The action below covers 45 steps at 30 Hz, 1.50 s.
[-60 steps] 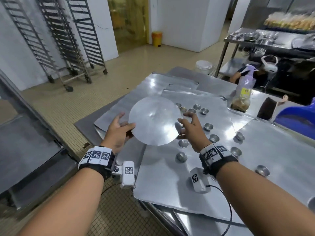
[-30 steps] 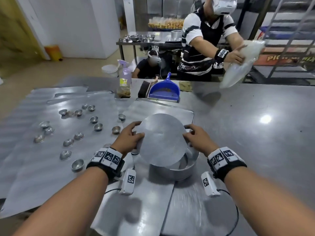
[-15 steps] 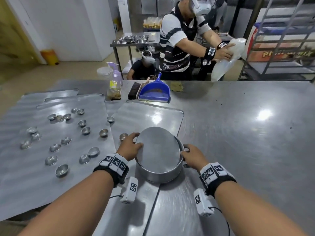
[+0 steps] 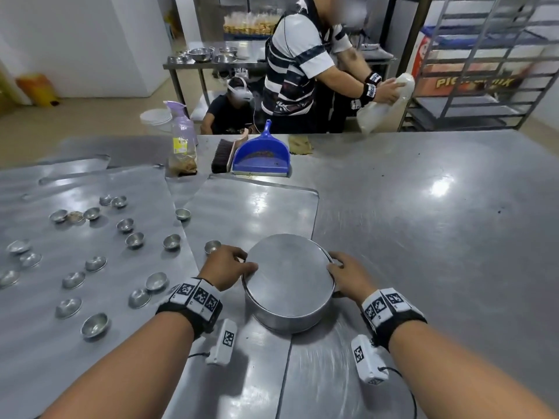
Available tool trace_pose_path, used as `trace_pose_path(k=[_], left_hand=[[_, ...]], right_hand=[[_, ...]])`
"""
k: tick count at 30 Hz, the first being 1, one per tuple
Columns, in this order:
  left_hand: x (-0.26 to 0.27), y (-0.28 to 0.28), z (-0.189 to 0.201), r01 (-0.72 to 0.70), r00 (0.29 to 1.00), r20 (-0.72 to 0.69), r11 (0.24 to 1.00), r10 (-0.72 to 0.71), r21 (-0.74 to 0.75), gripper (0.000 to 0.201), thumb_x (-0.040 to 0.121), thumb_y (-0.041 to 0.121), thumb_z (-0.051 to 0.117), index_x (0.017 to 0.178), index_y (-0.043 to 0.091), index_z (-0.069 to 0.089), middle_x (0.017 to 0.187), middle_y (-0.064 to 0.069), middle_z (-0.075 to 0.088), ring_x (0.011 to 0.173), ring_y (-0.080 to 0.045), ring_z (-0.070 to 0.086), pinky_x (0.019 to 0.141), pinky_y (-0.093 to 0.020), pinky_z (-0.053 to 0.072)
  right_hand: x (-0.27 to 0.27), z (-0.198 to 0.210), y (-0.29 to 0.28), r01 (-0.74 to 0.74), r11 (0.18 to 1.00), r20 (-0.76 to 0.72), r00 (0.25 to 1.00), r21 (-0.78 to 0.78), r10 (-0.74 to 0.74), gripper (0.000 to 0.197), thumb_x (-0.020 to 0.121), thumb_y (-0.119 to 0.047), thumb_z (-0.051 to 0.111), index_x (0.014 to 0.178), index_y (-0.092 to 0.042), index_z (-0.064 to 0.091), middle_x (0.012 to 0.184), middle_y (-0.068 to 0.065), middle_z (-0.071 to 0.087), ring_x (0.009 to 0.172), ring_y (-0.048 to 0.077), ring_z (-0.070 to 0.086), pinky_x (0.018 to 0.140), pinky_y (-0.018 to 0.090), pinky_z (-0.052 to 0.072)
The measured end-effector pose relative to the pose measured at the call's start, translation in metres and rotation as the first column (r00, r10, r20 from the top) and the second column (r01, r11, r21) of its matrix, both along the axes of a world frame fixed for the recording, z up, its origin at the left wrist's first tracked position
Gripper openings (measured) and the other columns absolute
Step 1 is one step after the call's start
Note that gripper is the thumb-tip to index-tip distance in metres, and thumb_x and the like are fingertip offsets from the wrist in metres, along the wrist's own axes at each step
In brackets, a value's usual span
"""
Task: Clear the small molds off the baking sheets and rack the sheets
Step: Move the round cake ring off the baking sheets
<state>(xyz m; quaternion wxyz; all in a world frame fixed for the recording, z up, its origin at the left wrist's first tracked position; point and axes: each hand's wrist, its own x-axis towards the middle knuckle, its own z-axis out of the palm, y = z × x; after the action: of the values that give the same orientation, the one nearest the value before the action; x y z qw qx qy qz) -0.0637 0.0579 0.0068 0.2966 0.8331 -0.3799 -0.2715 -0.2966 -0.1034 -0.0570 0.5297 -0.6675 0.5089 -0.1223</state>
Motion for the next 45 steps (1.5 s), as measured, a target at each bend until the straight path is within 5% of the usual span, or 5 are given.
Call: trace_pose_path(k=[4, 7, 12, 35, 45], left_hand=[[0.004, -0.002, 0.000, 0.033, 0.999, -0.015, 0.999, -0.033, 0.014, 0.020, 0.083, 0.022, 0.080, 0.087, 0.005, 0.069, 0.076, 0.005, 0.046, 0.080, -0.020, 0.058, 0.086, -0.032, 0.049], [0.008, -0.010, 0.000, -0.007, 0.996, -0.094, 0.999, 0.004, -0.039, 0.021, 0.082, 0.020, 0.079, 0.079, 0.002, 0.068, 0.062, -0.001, 0.056, 0.060, -0.015, 0.055, 0.060, -0.029, 0.049], [0.012, -0.013, 0.003, 0.040, 0.972, -0.229, 0.996, -0.056, -0.075, 0.027, 0.085, 0.010, 0.072, 0.111, 0.016, 0.069, 0.064, -0.011, 0.068, 0.051, -0.022, 0.054, 0.053, -0.030, 0.046], [-0.025, -0.021, -0.011, -0.108, 0.947, -0.299, 0.993, 0.115, 0.042, 0.023, 0.090, 0.010, 0.068, 0.112, 0.016, 0.072, 0.053, -0.002, 0.054, 0.046, -0.018, 0.043, 0.045, -0.024, 0.034], [-0.045, -0.030, -0.030, -0.059, 0.967, 0.246, 0.998, 0.066, -0.035, 0.031, 0.085, 0.032, 0.076, 0.112, 0.017, 0.075, 0.098, -0.004, 0.070, 0.091, -0.020, 0.068, 0.073, -0.029, 0.047]], right_hand=[[0.000, -0.008, 0.001, 0.022, 0.999, -0.041, 0.999, -0.043, -0.024, 0.034, 0.089, -0.035, 0.051, 0.121, -0.039, 0.062, 0.109, 0.003, 0.072, 0.096, 0.024, 0.069, 0.074, 0.048, 0.063], [-0.002, -0.018, -0.003, 0.033, 0.998, -0.055, 0.998, -0.057, -0.036, 0.036, 0.083, -0.043, 0.049, 0.115, -0.043, 0.064, 0.105, -0.004, 0.073, 0.096, 0.020, 0.071, 0.084, 0.049, 0.060], [0.002, -0.023, -0.013, 0.014, 0.999, -0.045, 0.999, -0.048, -0.016, 0.037, 0.077, -0.049, 0.048, 0.110, -0.051, 0.063, 0.108, -0.008, 0.073, 0.101, 0.022, 0.069, 0.089, 0.050, 0.058], [-0.019, 0.002, -0.041, -0.207, 0.978, 0.018, 0.978, -0.033, 0.208, 0.027, 0.092, -0.018, 0.050, 0.112, -0.030, 0.064, 0.090, 0.007, 0.072, 0.079, 0.024, 0.072, 0.065, 0.044, 0.063], [-0.026, 0.009, -0.037, -0.101, 0.995, 0.069, 0.993, 0.013, 0.100, 0.029, 0.093, -0.018, 0.051, 0.120, -0.027, 0.057, 0.094, 0.012, 0.070, 0.080, 0.031, 0.072, 0.057, 0.038, 0.062]])
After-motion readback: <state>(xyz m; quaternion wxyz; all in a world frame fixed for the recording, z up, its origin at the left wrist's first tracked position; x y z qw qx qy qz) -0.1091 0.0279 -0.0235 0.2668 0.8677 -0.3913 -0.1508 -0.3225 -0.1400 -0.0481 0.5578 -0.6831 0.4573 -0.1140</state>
